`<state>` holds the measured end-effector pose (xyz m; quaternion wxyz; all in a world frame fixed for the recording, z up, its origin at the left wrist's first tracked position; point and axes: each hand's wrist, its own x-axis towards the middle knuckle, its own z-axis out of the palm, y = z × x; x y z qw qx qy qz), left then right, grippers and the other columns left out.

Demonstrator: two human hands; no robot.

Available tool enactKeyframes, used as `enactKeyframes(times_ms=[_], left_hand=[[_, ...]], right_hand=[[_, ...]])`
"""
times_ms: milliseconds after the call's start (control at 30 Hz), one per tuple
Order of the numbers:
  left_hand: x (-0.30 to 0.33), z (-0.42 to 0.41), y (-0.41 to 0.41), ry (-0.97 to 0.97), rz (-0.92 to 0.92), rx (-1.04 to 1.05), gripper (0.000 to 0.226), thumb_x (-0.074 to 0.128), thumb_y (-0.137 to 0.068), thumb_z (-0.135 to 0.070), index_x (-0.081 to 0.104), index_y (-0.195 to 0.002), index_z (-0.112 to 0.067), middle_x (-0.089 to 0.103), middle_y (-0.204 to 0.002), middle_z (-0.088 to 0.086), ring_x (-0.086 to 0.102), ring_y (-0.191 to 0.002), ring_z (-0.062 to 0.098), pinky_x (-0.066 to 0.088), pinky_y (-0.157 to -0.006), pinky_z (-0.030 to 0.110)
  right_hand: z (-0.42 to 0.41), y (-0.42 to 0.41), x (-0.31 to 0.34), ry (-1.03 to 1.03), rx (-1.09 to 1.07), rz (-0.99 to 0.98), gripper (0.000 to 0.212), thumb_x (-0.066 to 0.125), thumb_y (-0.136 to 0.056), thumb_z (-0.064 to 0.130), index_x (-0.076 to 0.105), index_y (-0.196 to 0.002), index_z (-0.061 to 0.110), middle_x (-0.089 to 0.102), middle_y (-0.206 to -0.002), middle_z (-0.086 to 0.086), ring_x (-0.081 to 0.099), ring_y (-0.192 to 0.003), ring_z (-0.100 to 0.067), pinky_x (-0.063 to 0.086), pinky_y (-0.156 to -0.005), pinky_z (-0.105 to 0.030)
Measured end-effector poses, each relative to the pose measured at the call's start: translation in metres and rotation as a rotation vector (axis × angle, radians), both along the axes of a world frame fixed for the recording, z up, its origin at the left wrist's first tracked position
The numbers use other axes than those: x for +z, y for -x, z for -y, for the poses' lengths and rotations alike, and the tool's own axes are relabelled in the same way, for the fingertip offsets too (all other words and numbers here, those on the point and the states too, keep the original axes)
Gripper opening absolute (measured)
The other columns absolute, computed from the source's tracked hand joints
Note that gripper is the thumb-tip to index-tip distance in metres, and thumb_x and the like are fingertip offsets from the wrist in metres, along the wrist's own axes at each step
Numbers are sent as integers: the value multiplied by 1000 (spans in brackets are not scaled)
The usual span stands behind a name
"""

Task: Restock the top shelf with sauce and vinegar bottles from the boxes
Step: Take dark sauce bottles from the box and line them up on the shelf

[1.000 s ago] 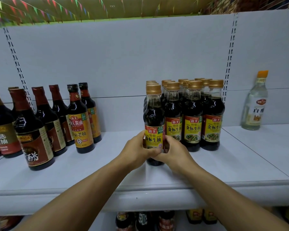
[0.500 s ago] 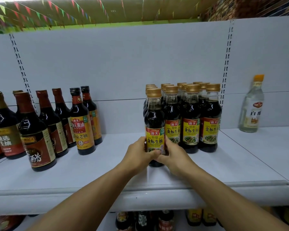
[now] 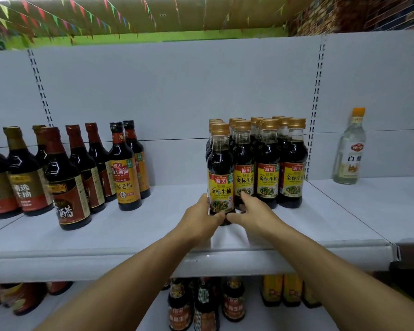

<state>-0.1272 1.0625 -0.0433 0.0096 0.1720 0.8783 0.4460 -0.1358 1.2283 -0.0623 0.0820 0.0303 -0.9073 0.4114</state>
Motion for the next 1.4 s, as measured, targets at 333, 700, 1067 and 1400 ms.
enactKeyframes(times_ms=[333, 700, 1067, 1400], left_hand=[[-9, 15, -58, 74, -121, -91, 54, 49, -100, -30, 29, -150, -29, 45, -148, -4, 45, -132, 14, 33, -94, 19], [-41, 55, -122, 34, -109, -115, 61, 49, -100, -35, 26, -154, -20, 37, -155, 2, 38, -140, 16, 35, -115, 38], [-94, 78, -156, -1, -36, -190, 39, 53, -96, -31, 52, -135, -29, 65, -125, -10, 60, -114, 5, 51, -100, 38], [-171, 70, -169, 12, 143, -104, 30, 53, -97, -29, 60, -127, -24, 71, -111, 1, 65, -104, 15, 52, -93, 46]], right_hand=[[29, -80, 16, -62, -45, -70, 50, 57, -95, 24, 44, -143, 23, 55, -137, 0, 52, -123, -22, 43, -96, -33], [67, -150, -7, -174, -66, -139, 55, 53, -98, 30, 38, -150, 18, 43, -151, -4, 42, -137, -19, 38, -111, -36], [80, -188, -59, -145, 142, -151, 27, 56, -96, 21, 69, -119, 27, 71, -109, 11, 63, -100, -2, 54, -89, -30], [65, -178, -132, -203, 257, 70, 23, 57, -97, 23, 72, -114, 23, 73, -109, 5, 64, -98, -8, 54, -87, -35]])
